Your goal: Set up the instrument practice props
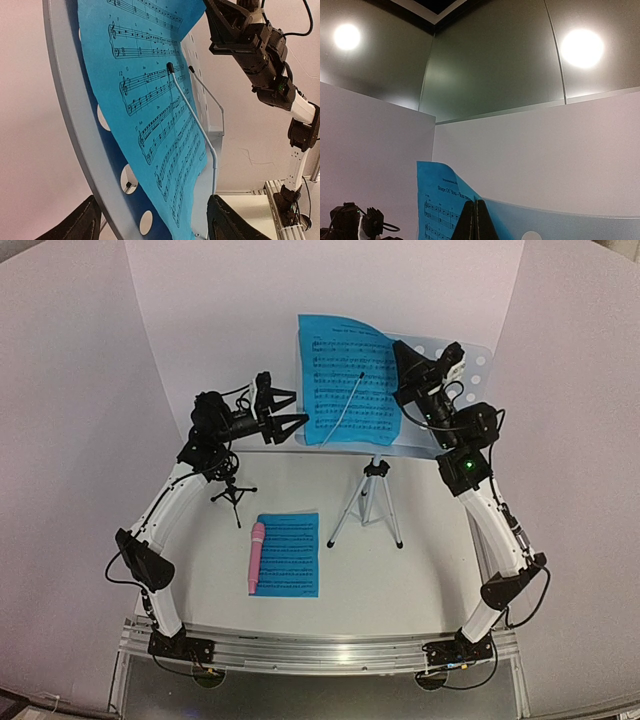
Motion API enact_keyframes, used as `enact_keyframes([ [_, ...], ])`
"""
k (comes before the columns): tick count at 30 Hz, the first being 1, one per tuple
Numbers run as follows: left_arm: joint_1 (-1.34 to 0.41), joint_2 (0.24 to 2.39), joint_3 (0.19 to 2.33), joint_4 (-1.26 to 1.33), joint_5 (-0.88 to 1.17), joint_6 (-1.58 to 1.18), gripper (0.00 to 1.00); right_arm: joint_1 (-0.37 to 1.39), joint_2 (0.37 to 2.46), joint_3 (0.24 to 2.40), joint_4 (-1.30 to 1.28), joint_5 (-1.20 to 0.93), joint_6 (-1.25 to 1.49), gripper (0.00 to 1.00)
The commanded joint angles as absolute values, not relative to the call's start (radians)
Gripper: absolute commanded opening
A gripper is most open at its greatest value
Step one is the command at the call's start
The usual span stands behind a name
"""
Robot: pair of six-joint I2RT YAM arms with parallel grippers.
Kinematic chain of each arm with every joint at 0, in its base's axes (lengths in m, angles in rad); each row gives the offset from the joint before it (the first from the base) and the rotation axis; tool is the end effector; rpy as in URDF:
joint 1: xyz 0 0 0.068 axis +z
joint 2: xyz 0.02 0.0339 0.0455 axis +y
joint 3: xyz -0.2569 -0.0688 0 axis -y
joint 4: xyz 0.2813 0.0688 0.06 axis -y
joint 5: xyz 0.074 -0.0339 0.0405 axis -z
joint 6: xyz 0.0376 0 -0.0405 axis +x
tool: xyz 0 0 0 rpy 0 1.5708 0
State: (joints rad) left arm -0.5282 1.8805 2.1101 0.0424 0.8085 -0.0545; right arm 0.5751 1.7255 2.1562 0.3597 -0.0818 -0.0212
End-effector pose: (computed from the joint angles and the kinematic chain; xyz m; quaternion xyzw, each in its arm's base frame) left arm 0.3792 -0.2527 0.5075 0.4350 0.4669 -0.4382 0.6331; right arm 0.3076 0.2031 0.6185 -0.1478 0.3522 0.2676 0.8846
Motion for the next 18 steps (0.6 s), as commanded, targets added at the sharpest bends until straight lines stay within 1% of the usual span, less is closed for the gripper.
enact_keyframes([
  [1,-0.528,1.841,2.109,0.025,0.807,-0.038,0.72,0.583,1.686,2.112,0.401,-0.072,-0.008,0.00],
  [4,-0.528,1.841,2.103,0.017,0.809,-0.038,0.72,0.583,1.664,2.077,0.412,-0.066,0.022,0.00],
  [7,-0.528,1.842,2.100,0.021,0.810,-0.040,0.69,0.583,1.652,2.059,0.420,-0.060,0.014,0.00],
  [12,-0.528,1.855,2.114,0.030,0.813,-0.054,0.54,0.583,1.668,2.098,0.416,-0.070,0.008,0.00],
  [15,-0.529,1.863,2.118,0.032,0.814,-0.057,0.49,0.583,1.681,2.116,0.409,-0.075,0.008,0.00],
  [18,-0.529,1.874,2.121,0.032,0.813,-0.062,0.48,0.583,1.691,2.125,0.407,-0.081,0.010,0.00],
])
